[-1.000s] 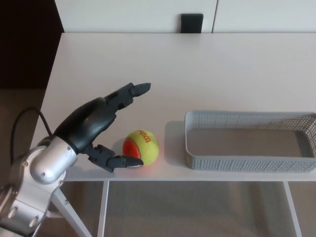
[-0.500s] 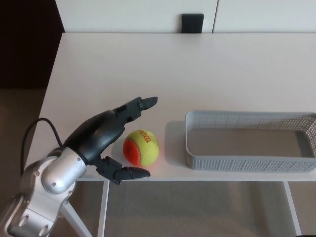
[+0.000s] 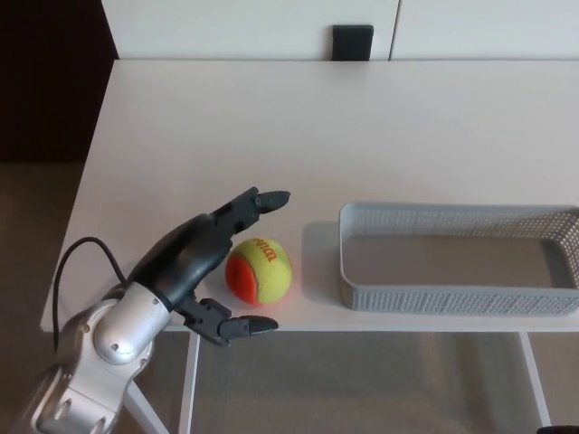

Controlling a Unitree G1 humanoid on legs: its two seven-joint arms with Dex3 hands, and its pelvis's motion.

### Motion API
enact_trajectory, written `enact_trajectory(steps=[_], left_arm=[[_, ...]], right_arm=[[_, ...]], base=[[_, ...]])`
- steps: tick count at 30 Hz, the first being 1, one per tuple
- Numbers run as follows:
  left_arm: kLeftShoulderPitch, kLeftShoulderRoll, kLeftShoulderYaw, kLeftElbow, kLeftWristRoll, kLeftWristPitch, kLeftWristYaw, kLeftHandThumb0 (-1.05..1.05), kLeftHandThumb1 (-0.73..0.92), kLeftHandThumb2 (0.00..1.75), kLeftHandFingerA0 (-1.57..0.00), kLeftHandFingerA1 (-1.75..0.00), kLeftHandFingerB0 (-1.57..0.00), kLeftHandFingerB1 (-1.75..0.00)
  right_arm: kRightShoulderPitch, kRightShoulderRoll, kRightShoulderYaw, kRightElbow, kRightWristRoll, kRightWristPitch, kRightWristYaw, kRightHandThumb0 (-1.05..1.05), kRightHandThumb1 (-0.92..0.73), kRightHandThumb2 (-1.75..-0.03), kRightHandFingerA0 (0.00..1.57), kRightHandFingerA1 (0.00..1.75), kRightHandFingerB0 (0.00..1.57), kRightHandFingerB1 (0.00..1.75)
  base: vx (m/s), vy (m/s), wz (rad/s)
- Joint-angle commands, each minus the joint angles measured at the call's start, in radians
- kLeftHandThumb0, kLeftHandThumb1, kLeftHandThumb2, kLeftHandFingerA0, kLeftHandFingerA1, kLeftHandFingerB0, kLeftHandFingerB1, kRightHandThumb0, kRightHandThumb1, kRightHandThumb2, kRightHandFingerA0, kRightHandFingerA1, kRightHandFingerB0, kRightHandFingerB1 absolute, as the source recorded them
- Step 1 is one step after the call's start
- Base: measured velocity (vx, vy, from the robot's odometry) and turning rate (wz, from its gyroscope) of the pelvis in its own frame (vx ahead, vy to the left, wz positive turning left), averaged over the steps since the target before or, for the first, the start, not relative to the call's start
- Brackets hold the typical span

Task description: The robot walk towards a table in front and uses its left hand to pickup a tennis ball on the left side and put it in a container on the right hand side

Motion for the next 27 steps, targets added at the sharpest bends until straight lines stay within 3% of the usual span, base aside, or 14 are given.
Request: enact_trajectory(steps=[1, 7, 9, 10, 11, 12, 19, 20, 22, 23, 27], left_arm=[[0.004, -0.009, 0.007, 0.028, 0.044, -0.054, 0.083, -0.47, 0.37, 0.61, -0.18, -0.38, -0.11, -0.32], [-0.006, -0.014, 0.0, 0.061, 0.056, -0.097, 0.109, -0.49, 0.36, 0.61, -0.2, -0.38, -0.14, -0.33], [-0.017, -0.017, -0.007, 0.068, 0.065, -0.089, 0.109, -0.44, 0.4, 0.52, -0.24, -0.33, -0.17, -0.28], [-0.02, -0.019, -0.007, 0.069, 0.064, -0.086, 0.108, -0.24, 0.2, 0.8, -0.07, -0.49, -0.06, -0.48], [-0.021, -0.02, -0.007, 0.07, 0.064, -0.086, 0.107, -0.24, 0.2, 0.8, -0.07, -0.49, -0.06, -0.48], [-0.021, -0.021, -0.009, 0.07, 0.068, -0.084, 0.11, -0.49, 0.36, 0.61, -0.21, -0.37, -0.13, -0.32], [-0.011, -0.019, -0.015, 0.066, 0.08, -0.085, 0.116, -0.48, 0.37, 0.6, -0.21, -0.37, -0.14, -0.32], [-0.021, -0.02, -0.011, 0.079, 0.077, -0.095, 0.118, -0.24, 0.22, 0.8, -0.08, -0.49, -0.06, -0.48], [-0.027, -0.021, -0.009, 0.086, 0.076, -0.1, 0.119, -0.24, 0.22, 0.8, -0.08, -0.49, -0.06, -0.48], [-0.019, -0.028, -0.014, 0.083, 0.076, -0.095, 0.118, -0.47, 0.38, 0.61, -0.22, -0.38, -0.14, -0.32], [-0.019, -0.034, -0.018, 0.09, 0.079, -0.095, 0.121, -0.49, 0.38, 0.62, -0.22, -0.39, -0.14, -0.33]], right_arm=[[-0.008, -0.013, 0.0, -0.007, 0.004, 0.017, -0.001, -0.19, -0.49, -0.58, 0.68, 0.54, 0.55, 0.48], [-0.013, -0.011, 0.002, -0.009, 0.005, 0.014, -0.003, -0.12, -0.52, -0.55, 0.71, 0.52, 0.57, 0.45], [-0.019, -0.012, 0.003, -0.01, 0.006, 0.008, 0.003, -0.13, -0.51, -0.54, 0.68, 0.51, 0.56, 0.45], [-0.022, -0.012, 0.003, -0.011, 0.008, 0.012, 0.005, -0.14, -0.51, -0.54, 0.67, 0.5, 0.56, 0.45], [-0.023, -0.012, 0.003, -0.011, 0.009, 0.014, 0.006, -0.14, -0.51, -0.54, 0.67, 0.5, 0.56, 0.45], [-0.024, -0.012, 0.004, -0.014, 0.009, 0.017, 0.007, -0.14, -0.52, -0.55, 0.67, 0.5, 0.56, 0.45], [-0.018, -0.005, 0.008, -0.035, 0.004, 0.035, -0.004, -0.13, -0.51, -0.55, 0.66, 0.49, 0.55, 0.44], [-0.025, -0.01, 0.013, -0.045, -0.006, 0.039, -0.007, -0.14, -0.52, -0.55, 0.67, 0.5, 0.55, 0.44], [-0.028, -0.013, 0.015, -0.05, -0.009, 0.042, -0.009, -0.14, -0.52, -0.55, 0.67, 0.5, 0.55, 0.44], [-0.014, -0.02, 0.009, -0.055, -0.005, 0.032, -0.007, -0.13, -0.51, -0.55, 0.65, 0.49, 0.56, 0.45], [-0.007, -0.023, 0.003, -0.064, -0.002, 0.035, -0.006, -0.14, -0.51, -0.55, 0.65, 0.48, 0.55, 0.44]], base=[[0.0, 0.0, 0.0], [0.0, 0.0, 0.0], [0.0, 0.0, 0.0], [0.0, 0.0, 0.0], [0.0, 0.0, 0.0], [0.0, 0.0, 0.0], [0.0, 0.0, 0.0], [0.0, 0.0, 0.0], [0.0, 0.0, 0.0], [0.0, 0.0, 0.0], [0.0, 0.0, 0.0]])
